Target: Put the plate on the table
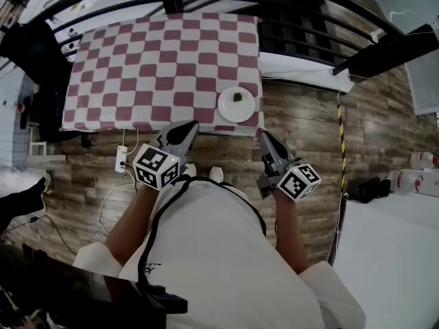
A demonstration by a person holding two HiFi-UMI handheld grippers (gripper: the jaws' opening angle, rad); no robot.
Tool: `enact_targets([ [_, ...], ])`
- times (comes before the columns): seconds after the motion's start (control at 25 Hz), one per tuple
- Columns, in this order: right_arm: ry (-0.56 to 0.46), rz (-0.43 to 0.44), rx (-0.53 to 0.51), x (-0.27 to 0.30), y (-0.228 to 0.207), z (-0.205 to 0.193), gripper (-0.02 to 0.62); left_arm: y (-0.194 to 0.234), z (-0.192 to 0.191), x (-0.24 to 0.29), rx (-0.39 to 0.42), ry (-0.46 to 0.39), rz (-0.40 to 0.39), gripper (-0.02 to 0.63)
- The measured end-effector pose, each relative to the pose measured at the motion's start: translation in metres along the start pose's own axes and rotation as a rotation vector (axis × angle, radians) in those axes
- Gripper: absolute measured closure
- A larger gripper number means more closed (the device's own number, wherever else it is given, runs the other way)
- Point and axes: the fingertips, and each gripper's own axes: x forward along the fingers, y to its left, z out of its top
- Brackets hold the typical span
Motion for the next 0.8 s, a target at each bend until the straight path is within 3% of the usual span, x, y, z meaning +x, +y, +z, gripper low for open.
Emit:
enact_targets([
  [0.8, -0.011, -0.045, -0.055, 0.029, 0.030, -0.006, 0.589, 0.046, 0.009, -0.019, -0.007, 0.004, -0.035, 0.598],
])
